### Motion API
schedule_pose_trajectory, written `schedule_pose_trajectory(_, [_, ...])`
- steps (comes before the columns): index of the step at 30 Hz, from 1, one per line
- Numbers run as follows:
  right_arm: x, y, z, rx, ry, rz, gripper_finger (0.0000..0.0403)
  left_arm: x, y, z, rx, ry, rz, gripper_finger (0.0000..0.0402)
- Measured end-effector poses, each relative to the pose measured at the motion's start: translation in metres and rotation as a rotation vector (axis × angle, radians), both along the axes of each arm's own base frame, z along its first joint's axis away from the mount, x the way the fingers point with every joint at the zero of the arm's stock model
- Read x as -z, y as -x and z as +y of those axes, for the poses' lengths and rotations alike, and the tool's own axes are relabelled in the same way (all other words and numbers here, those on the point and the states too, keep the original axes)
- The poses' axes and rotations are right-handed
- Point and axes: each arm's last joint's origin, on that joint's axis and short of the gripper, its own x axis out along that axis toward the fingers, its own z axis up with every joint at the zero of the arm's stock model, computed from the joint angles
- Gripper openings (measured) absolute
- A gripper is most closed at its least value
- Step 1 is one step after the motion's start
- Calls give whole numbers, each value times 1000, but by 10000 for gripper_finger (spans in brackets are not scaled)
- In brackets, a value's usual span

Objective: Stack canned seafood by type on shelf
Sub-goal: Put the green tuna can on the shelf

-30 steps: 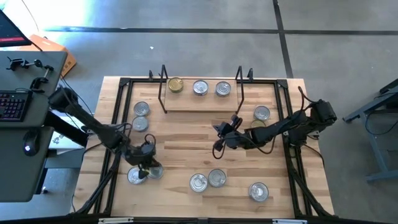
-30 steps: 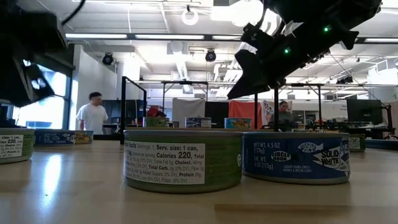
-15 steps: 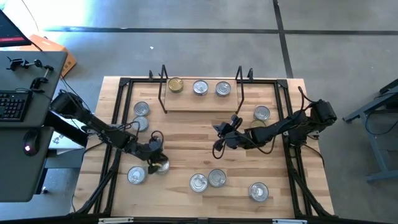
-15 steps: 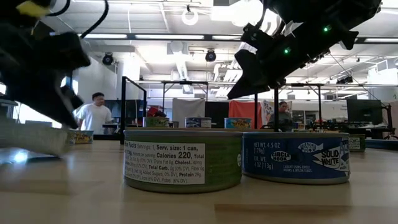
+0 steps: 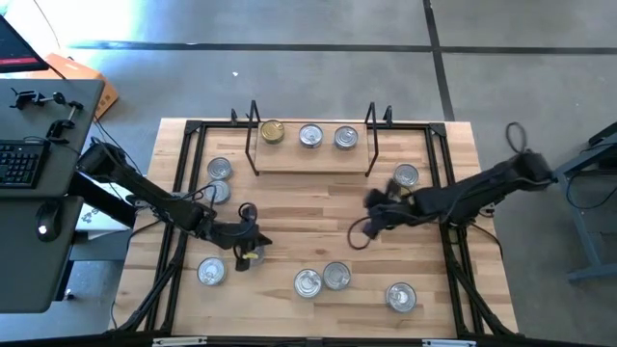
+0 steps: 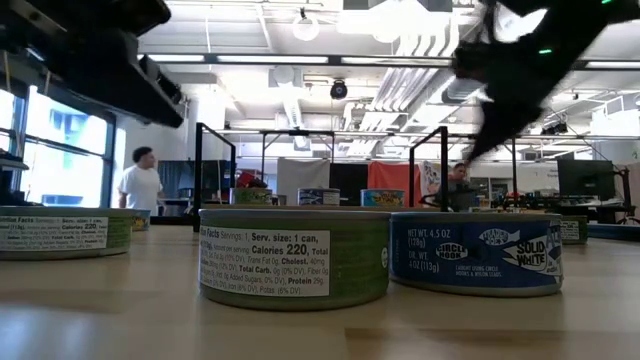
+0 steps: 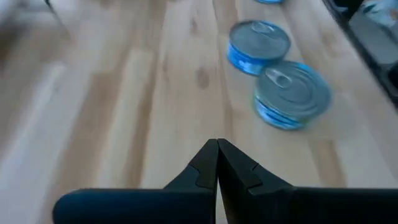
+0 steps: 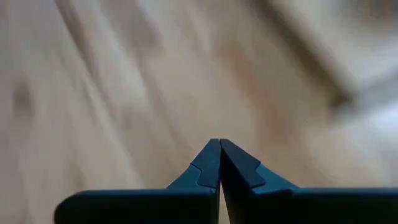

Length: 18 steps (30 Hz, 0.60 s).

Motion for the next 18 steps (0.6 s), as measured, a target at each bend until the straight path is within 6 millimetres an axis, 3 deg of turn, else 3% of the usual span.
schedule_pose_trajectory(2, [-2,21,-4,76,-81,117,0,-2,-2,3,-42,-80,-38,0])
schedule_pose_trajectory(4, [-3,39,-9,205,-52,191,0,-5,-4,7,-127,-154,-88,0])
schedule_pose_trajectory(7, [-3,49,-17,391,4,196,0,-11,-8,15,-302,-225,-168,0])
schedule_pose_trajectory(10, [1,47,-20,447,-13,211,0,-14,-10,22,-395,-250,-203,0])
schedule_pose_trajectory(18, [33,31,-30,479,-26,420,0,-12,-11,24,-376,-249,-184,0])
